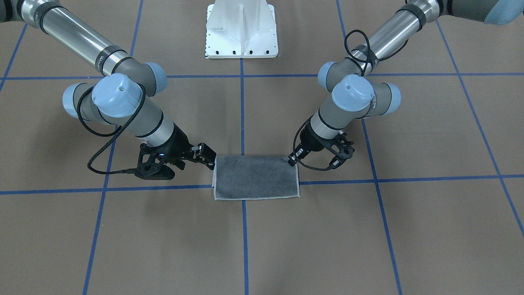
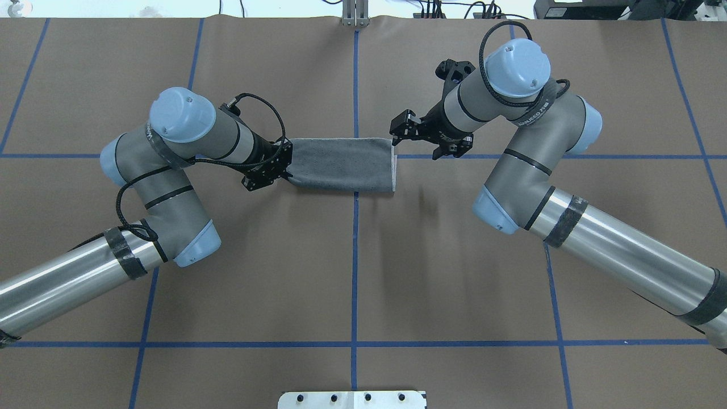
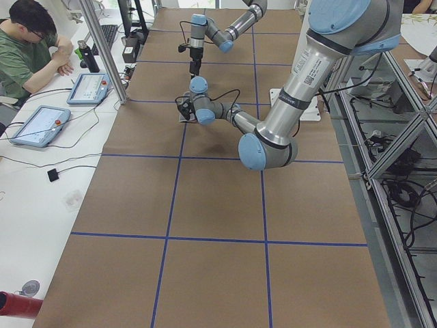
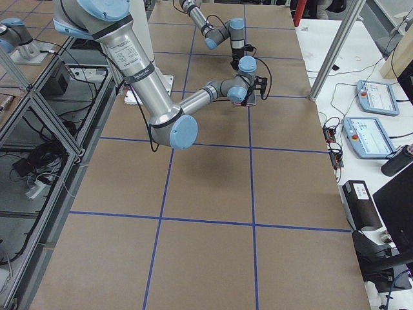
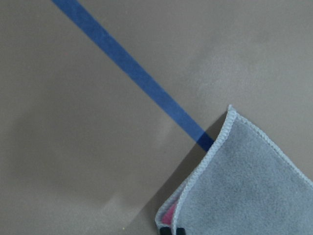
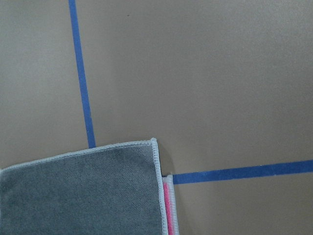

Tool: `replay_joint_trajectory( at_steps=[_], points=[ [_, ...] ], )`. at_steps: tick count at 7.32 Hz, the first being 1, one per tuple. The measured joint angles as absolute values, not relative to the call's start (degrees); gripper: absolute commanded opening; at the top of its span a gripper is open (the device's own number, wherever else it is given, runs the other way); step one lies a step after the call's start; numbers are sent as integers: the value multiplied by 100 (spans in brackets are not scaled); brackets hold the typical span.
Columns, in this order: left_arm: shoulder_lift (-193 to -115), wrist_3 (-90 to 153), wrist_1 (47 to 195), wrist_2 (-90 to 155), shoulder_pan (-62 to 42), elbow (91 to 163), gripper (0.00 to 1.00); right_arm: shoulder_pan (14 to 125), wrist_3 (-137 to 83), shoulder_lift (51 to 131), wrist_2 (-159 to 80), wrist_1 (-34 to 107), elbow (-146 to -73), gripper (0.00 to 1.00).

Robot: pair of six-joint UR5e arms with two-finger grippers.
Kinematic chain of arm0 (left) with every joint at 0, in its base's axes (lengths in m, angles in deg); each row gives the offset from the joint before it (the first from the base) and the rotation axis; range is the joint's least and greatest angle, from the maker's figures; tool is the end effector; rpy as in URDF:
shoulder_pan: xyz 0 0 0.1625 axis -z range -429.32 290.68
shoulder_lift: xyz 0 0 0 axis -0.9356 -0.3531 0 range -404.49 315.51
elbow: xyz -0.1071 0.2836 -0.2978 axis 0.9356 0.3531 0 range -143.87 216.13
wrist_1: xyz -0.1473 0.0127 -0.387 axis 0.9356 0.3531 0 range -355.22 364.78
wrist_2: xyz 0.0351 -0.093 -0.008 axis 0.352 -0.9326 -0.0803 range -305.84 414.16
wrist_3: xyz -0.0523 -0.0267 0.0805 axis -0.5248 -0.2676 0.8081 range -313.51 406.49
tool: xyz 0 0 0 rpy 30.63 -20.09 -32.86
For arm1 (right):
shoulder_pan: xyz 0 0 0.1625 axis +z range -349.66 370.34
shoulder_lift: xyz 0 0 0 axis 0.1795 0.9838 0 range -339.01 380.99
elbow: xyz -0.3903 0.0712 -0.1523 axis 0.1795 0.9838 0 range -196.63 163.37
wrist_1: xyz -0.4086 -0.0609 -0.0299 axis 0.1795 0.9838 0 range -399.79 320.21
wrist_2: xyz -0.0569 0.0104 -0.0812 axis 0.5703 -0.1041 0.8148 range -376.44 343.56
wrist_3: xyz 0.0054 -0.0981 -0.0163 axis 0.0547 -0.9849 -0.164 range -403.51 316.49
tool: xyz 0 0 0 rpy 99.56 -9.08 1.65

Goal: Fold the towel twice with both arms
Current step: 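Grasp the towel's two ends with both grippers and lift slightly, then open the right gripper and draw it back while the left gripper holds the towel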

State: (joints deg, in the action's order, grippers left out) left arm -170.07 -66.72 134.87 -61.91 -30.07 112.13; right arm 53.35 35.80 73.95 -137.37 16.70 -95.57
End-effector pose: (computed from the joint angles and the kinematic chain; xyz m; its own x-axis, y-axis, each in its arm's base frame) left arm 0.5149 -0.5365 0.3185 0.2317 -0.6465 -0.7268 0.3918 0.7459 -0.5386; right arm -0.4799 -0.5598 0.2873 0.4133 0.1680 0.8950 -0.1879 0.9774 -0.0967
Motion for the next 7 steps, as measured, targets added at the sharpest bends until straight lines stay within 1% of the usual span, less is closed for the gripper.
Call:
replay_joint_trajectory(
  at_steps=[2, 5, 7],
  points=[
    [-17136, -6679, 13467, -6188, -2916, 11127, 0, 5339, 3577, 7419, -13743, 1664, -9593, 99],
    [-17731, -6689, 13453, -6178, -2806, 10504, 0, 5452, 3531, 7531, -14027, 1663, -9738, 99],
    [-17917, -6689, 13468, -6176, -2710, 10378, 0, 5528, 3519, 7549, -14208, 1663, -9754, 99]
  ],
)
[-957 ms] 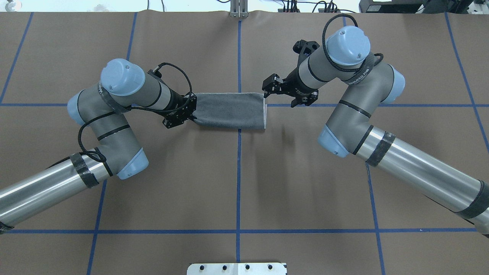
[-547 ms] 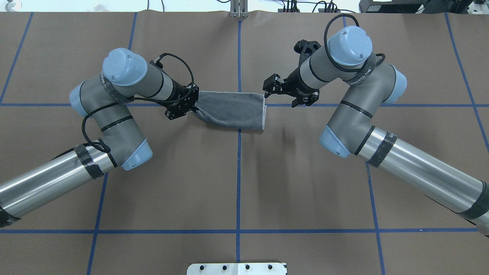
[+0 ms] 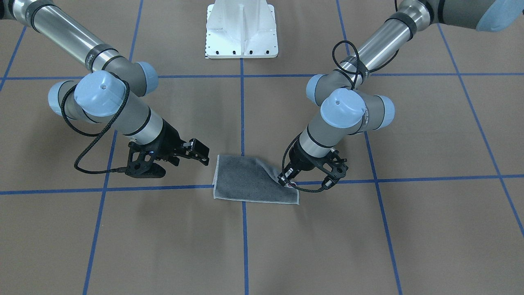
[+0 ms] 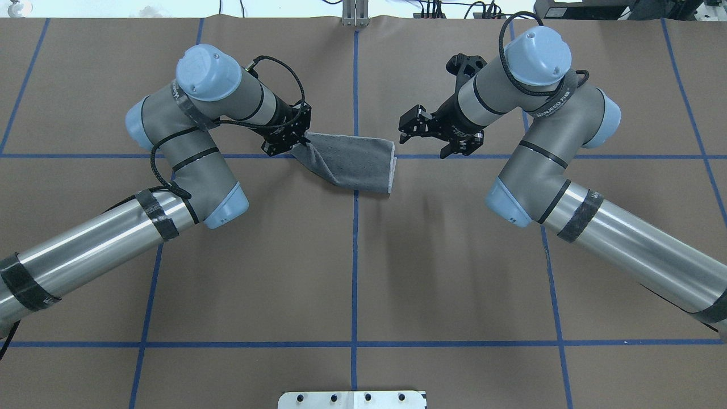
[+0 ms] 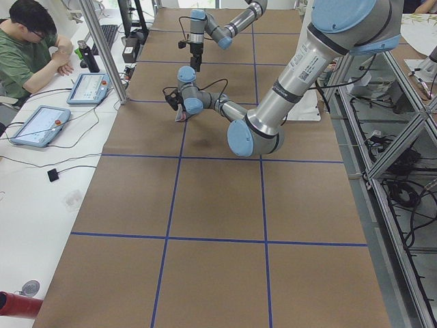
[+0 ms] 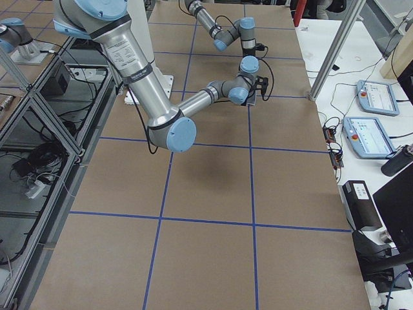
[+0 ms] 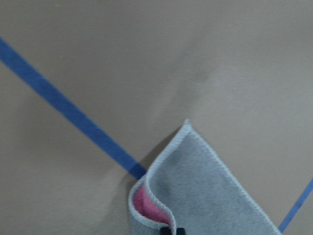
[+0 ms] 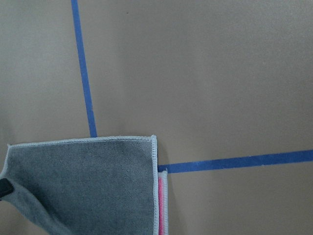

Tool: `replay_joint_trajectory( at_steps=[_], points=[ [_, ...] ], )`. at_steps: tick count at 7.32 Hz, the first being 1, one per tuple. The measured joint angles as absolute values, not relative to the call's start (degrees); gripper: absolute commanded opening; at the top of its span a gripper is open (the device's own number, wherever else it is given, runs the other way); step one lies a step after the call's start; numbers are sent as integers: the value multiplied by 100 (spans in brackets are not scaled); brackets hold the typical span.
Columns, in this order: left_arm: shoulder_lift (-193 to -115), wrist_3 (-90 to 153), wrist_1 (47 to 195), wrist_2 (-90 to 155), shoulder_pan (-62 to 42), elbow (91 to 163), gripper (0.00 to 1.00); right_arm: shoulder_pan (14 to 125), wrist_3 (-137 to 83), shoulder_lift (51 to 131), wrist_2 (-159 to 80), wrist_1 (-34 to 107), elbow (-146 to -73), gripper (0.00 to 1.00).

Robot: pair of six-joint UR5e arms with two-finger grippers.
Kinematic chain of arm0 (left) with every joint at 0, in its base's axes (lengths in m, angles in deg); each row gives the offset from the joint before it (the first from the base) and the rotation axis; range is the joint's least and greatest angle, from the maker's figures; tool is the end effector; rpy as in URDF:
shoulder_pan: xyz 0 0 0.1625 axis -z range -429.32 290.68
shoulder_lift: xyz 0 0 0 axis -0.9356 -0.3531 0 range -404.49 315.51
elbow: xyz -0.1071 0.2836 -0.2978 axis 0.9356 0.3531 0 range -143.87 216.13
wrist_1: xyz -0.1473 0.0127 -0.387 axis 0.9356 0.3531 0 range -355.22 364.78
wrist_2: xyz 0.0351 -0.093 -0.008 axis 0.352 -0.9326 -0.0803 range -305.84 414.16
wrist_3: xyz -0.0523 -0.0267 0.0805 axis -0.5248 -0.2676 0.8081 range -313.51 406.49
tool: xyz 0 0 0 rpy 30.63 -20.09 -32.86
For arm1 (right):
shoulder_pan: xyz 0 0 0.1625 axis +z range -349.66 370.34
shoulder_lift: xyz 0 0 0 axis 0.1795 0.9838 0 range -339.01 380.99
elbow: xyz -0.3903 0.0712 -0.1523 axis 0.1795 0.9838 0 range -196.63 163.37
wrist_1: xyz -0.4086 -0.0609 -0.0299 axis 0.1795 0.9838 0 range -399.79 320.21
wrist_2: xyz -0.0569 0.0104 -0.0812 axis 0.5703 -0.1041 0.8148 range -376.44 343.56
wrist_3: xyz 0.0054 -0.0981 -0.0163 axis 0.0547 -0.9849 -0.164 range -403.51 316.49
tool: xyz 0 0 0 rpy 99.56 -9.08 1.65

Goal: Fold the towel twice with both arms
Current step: 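Open the right gripper and draw it back while the left gripper holds the towel, then lift the towel with the left gripper and drag it away from the robot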

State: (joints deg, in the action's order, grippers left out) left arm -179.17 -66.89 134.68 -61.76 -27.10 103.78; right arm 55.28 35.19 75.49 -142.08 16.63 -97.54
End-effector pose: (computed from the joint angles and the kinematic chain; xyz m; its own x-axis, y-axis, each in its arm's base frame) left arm 0.5227 -0.5957 0.2692 0.1905 -0.6548 -0.7314 0.4287 0.7257 -0.5381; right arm -0.4552 -0.5604 0.2881 0.3897 0.1640 0.9062 -0.1433 0.9828 -0.1162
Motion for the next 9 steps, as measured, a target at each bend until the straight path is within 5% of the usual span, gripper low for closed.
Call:
replay_joint_trajectory(
  at_steps=[9],
  points=[
    [-18461, -6484, 13468, -6138, -2600, 9892, 0, 5547, 3518, 7598, -14233, 1663, -9840, 99]
  ],
)
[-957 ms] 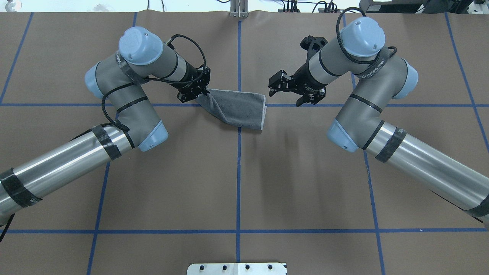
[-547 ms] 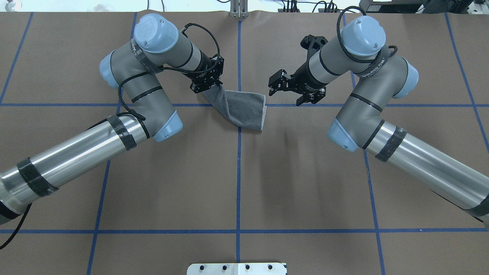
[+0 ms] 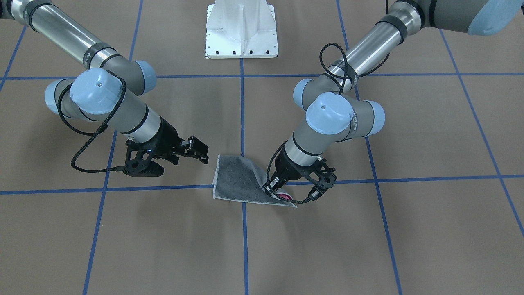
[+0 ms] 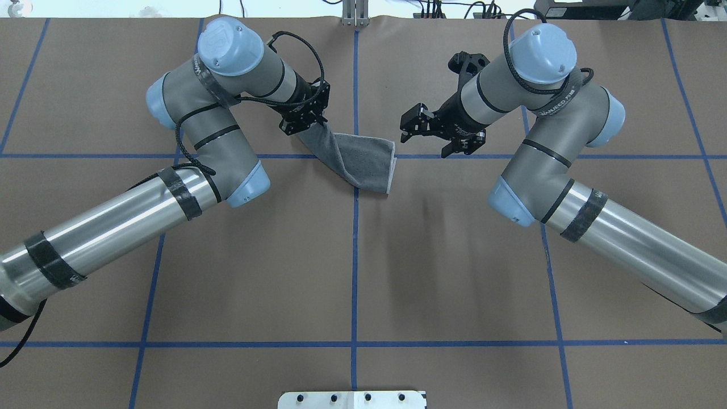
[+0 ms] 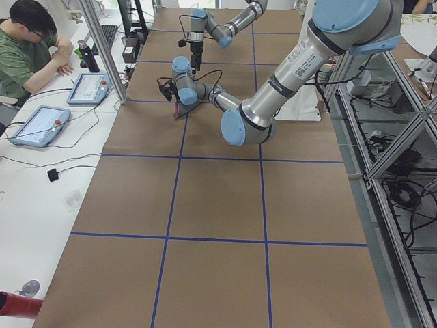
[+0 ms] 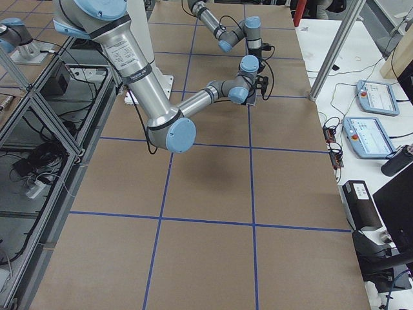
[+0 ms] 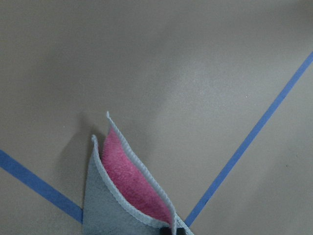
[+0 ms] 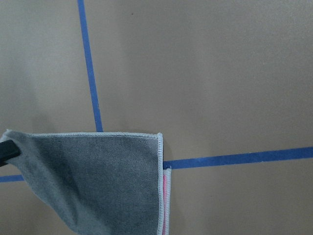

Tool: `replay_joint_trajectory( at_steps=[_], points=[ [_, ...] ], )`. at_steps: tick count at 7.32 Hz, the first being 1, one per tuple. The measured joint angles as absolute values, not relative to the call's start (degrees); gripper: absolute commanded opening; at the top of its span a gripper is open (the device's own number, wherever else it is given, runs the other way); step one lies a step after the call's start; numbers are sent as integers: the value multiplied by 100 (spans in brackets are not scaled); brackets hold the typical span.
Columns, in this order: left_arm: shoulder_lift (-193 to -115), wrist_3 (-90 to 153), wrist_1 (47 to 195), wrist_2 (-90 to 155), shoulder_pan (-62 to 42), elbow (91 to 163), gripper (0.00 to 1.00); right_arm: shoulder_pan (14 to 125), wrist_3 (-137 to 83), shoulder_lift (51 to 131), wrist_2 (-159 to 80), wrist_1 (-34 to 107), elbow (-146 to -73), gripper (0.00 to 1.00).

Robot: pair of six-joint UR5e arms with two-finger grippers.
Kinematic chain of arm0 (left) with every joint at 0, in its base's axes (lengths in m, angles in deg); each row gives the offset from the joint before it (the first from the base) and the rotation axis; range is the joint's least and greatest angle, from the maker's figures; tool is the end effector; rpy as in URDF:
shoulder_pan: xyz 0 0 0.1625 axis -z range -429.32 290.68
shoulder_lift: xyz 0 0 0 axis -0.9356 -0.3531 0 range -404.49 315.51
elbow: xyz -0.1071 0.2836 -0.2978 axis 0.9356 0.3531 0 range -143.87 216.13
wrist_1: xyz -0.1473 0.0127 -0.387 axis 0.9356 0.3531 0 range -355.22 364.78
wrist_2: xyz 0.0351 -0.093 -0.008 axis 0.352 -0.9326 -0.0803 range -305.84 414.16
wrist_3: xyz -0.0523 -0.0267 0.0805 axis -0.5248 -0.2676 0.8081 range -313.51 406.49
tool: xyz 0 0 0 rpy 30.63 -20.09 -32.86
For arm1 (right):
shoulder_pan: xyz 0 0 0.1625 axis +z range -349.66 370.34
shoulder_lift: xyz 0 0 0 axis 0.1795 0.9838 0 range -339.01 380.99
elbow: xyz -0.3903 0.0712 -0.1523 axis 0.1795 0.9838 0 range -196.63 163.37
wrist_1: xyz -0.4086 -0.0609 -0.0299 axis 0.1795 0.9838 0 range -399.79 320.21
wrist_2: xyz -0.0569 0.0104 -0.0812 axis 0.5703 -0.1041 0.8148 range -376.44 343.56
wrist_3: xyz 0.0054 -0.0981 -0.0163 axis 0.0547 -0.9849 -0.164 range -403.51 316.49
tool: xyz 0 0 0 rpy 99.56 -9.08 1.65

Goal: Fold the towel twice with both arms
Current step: 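Lift the towel with the left gripper and drag it away from the robot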

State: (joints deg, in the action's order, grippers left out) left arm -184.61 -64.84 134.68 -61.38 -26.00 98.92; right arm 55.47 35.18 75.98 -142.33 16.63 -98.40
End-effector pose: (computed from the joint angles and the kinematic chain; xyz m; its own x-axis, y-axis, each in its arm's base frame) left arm 0.5294 -0.6236 0.2347 0.1859 -0.6265 -0.7569 0.4376 0.7425 -0.5071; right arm -0.4503 -0.5584 0.2870 0.3842 0.1609 0.9091 -0.1420 0.9833 -0.1139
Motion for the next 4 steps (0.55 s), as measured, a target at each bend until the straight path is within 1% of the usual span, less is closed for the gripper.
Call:
replay_joint_trajectory(
  at_steps=[4],
  points=[
    [-18222, -6127, 13459, -6120, -2546, 9936, 0, 5551, 3507, 7616, -14198, 1663, -9837, 99]
  ],
)
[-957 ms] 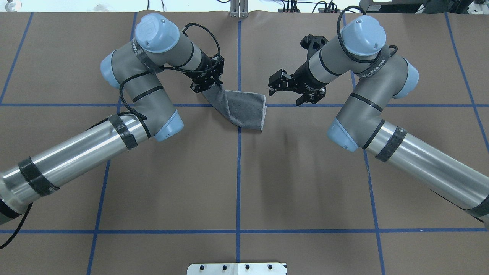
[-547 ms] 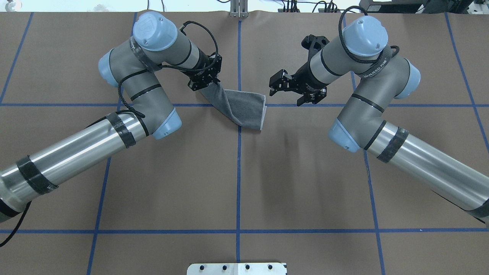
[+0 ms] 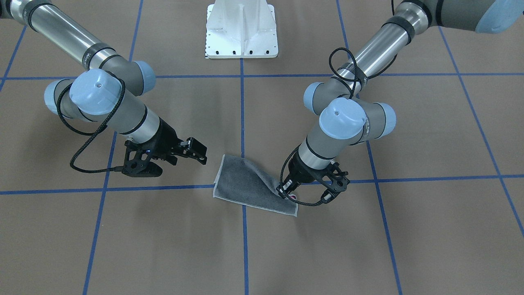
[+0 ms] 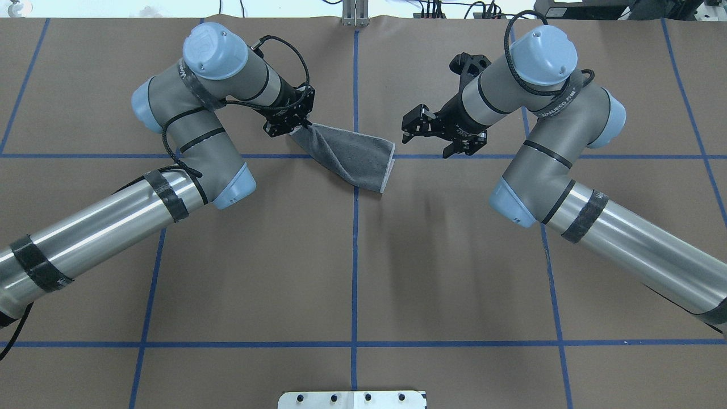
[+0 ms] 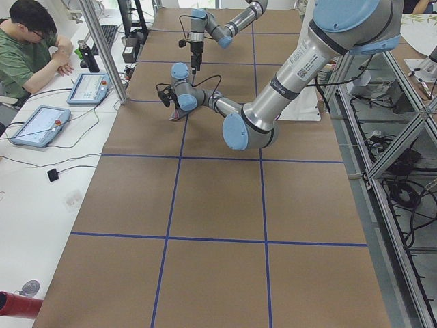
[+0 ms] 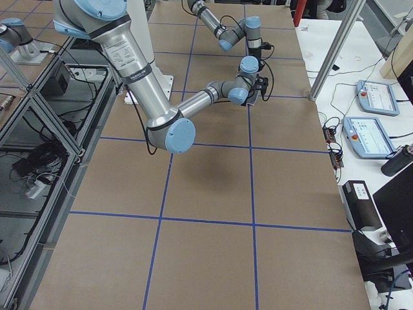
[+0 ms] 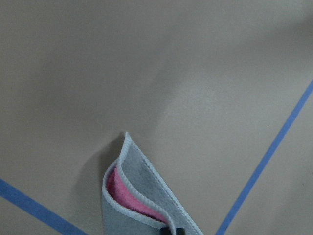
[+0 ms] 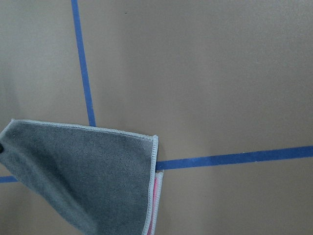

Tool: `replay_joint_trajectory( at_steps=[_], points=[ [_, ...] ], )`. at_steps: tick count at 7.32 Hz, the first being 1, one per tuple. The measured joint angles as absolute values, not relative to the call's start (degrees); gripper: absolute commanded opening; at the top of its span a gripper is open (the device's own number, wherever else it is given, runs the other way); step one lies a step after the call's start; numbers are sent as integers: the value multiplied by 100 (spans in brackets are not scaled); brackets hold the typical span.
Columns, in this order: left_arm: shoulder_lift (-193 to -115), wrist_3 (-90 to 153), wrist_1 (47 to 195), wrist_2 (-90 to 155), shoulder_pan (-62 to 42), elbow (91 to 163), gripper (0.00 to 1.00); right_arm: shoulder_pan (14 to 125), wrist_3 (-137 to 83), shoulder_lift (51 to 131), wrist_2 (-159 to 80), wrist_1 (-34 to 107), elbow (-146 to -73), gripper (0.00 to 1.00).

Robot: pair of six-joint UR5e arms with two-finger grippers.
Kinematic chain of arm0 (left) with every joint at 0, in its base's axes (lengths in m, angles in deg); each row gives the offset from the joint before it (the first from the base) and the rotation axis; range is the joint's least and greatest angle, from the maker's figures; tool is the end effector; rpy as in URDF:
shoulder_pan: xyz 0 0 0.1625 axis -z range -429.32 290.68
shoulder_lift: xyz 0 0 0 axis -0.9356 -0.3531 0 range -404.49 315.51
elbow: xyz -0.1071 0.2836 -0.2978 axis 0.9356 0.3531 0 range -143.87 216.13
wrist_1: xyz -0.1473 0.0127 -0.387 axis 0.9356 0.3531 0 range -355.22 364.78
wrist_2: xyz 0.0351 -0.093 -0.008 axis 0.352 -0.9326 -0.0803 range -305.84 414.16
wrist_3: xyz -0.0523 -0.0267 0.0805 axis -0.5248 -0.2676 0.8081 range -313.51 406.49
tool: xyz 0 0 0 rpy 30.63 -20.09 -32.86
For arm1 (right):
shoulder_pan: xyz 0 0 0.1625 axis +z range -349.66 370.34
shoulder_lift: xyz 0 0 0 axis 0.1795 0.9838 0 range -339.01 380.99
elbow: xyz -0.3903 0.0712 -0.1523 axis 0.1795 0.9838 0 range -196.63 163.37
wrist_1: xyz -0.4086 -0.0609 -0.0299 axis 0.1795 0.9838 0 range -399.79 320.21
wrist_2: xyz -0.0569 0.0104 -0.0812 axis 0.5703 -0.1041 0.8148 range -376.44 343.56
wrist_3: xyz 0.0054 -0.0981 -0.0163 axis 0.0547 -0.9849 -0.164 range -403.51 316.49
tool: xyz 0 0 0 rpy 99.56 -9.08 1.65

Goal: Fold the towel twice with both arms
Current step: 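Lift the towel with the left gripper and drag it away from the robot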

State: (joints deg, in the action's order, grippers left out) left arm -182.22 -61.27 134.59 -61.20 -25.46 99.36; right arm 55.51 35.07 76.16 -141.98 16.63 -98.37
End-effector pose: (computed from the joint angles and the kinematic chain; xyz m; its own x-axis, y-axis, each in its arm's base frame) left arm 0.5197 -0.6253 0.2650 0.2264 -0.6000 -0.7673 0.4470 0.7639 -0.4654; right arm -0.4496 -0.5590 0.2897 0.3879 0.1617 0.9074 -0.1477 0.9827 -0.1120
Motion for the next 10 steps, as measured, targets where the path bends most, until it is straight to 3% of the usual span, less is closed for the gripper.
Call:
replay_joint_trajectory(
  at_steps=[5, 8, 9, 10],
  points=[
    [-18214, -5403, 13459, -5702, -2318, 9867, 0, 5591, 3464, 7609, -14172, 1663, -9826, 99],
    [-18467, -5352, 13594, -5249, -2343, 9456, 0, 5602, 3463, 7604, -14168, 1656, -9820, 99],
    [-18583, -5341, 13726, -5137, -2351, 9252, 81, 5604, 3463, 7600, -14168, 1653, -9819, 99],
    [-18644, -5321, 13870, -5014, -2347, 9094, 100, 5604, 3464, 7593, -14168, 1649, -9819, 99]
  ],
)
